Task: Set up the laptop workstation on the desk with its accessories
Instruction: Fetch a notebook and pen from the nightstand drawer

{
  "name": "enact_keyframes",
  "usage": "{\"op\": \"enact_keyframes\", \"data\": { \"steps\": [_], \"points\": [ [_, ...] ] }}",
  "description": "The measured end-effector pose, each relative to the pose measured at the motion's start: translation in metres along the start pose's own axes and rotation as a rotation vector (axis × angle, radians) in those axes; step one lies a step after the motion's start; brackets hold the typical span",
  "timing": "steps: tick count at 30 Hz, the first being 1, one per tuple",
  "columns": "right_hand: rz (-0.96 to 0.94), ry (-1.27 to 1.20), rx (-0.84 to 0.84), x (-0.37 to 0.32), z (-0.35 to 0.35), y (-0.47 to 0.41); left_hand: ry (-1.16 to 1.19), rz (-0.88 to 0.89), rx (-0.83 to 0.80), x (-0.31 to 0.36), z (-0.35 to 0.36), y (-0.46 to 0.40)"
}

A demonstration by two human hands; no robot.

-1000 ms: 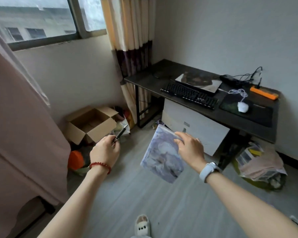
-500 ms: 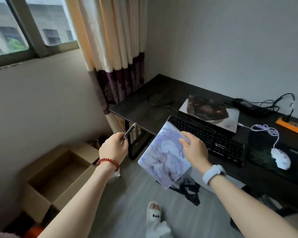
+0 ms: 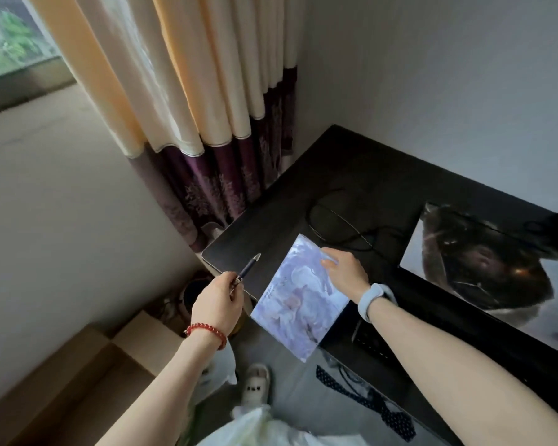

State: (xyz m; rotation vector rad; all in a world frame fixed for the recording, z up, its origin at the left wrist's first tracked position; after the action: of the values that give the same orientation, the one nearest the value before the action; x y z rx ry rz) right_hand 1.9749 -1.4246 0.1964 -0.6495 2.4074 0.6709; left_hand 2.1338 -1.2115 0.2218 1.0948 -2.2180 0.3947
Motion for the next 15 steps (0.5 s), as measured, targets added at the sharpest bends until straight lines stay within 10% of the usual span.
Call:
{"op": "enact_keyframes", "data": {
  "steps": [10, 15],
  "points": [
    [0.128, 0.393, 0.072, 0.033, 0.055, -0.109, -0.027, 0.144, -0.32, 0.002, 0.105, -0.141],
    [-0.164, 0.539, 0.068, 0.006, 0.071, -0.078, -0.03, 0.111, -0.435, -0.002, 0.133, -0.145]
  ]
}}
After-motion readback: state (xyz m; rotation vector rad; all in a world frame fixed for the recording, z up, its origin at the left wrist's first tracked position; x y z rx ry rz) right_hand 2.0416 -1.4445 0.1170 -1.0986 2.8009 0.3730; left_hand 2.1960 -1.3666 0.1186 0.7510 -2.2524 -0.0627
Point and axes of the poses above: each hand's wrist, its own y-axis away from the middle knuckle, its own z-axis out of the palm, x = y × z, the point moved 10 cm from there along -y, towards the middle knuckle, and after that the axes turned 6 degrees about y, right-handed, at the moved point
